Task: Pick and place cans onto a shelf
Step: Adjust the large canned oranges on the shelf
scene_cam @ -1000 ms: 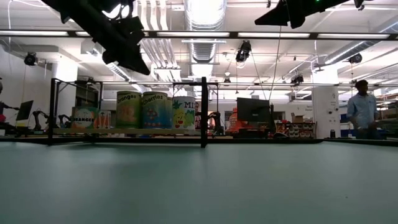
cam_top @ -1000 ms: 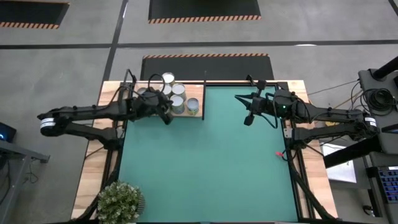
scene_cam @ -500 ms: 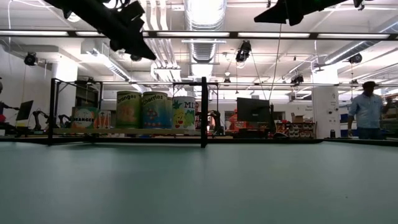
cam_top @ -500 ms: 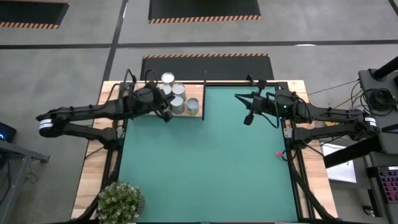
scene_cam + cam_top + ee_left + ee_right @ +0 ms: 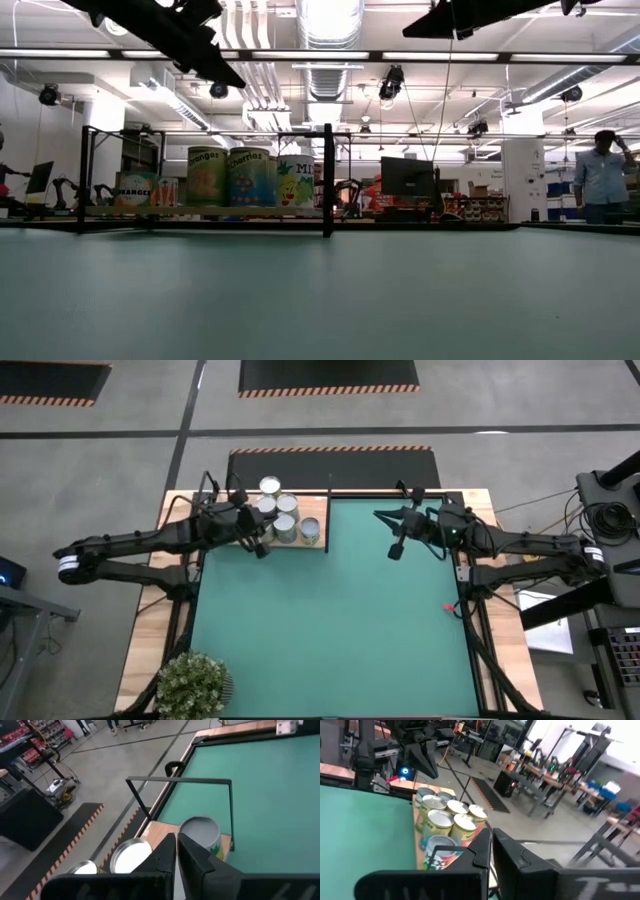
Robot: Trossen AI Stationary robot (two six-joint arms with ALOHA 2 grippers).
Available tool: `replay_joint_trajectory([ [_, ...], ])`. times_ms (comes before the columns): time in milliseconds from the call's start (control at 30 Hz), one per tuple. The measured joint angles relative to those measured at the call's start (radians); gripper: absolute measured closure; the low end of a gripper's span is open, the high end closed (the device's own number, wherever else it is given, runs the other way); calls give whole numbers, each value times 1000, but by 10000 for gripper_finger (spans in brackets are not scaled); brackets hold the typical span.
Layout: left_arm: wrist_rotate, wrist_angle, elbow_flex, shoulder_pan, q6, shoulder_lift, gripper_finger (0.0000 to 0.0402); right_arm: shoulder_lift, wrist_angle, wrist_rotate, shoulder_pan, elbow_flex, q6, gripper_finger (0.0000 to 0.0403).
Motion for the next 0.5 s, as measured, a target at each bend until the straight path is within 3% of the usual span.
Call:
replay_joint_trajectory([
  [267, 0, -31, 0, 0, 1, -1, 402, 115, -69, 0, 0, 84, 76, 394],
  [500, -8, -31, -11, 1, -31, -74, 402, 286, -293, 1, 0, 286, 89, 394],
])
